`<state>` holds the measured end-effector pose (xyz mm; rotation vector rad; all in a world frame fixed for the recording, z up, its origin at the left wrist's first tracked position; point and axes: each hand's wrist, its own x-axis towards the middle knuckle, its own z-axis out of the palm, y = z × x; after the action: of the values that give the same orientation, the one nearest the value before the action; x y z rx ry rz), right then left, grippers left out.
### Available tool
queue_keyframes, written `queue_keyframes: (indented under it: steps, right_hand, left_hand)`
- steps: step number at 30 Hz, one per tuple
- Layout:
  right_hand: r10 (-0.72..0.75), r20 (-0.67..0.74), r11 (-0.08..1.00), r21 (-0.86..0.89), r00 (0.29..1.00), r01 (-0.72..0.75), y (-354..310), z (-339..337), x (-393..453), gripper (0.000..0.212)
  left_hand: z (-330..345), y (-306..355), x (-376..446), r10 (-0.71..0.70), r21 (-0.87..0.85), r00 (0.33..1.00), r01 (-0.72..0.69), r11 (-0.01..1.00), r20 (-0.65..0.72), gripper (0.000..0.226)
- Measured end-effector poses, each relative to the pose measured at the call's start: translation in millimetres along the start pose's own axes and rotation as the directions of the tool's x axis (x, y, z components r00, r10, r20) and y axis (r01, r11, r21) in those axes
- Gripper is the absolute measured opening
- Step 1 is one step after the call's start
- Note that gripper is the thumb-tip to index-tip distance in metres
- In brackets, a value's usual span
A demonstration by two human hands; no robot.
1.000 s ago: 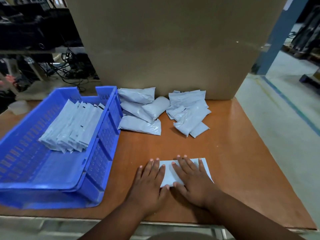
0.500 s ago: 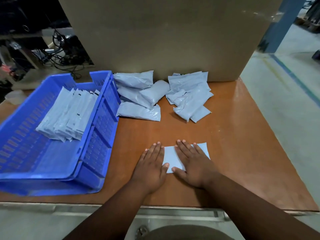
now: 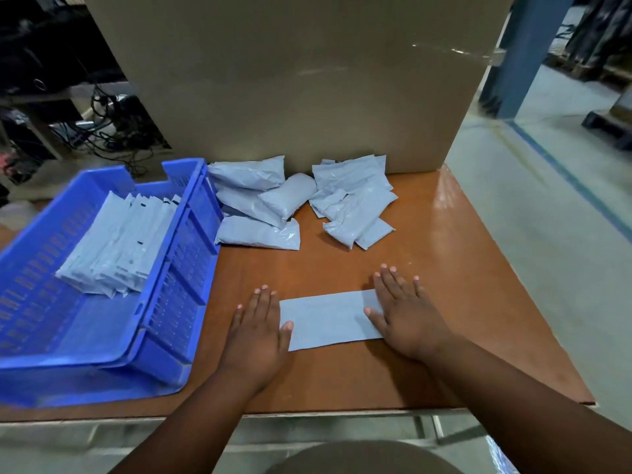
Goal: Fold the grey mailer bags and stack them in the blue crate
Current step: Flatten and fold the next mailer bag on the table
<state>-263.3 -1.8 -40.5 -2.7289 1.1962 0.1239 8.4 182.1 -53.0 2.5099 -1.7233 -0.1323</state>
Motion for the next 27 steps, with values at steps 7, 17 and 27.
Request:
queue_keyframes:
  steps: [7, 17, 27]
  right_hand:
    - [-0.332, 0.001, 0.942, 0.054, 0.943, 0.331, -75, 16, 31, 0.069]
    - [-0.242, 0.019, 0.970, -0.002, 0.970, 0.242, -45, 30, 22, 0.081]
    - [-0.091, 0.083, 0.995, -0.035, 0.992, 0.094, -5, 15, 6, 0.090]
  left_hand:
    - [19, 69, 20, 0.220, -0.110, 0.975, -0.222, 0.969, -0.036, 0.069]
    - [36, 30, 18, 0.229, -0.003, 0.972, -0.229, 0.973, 0.049, 0.071]
    - [21, 8, 9, 0.138, -0.011, 0.984, -0.138, 0.990, 0.112, 0.095]
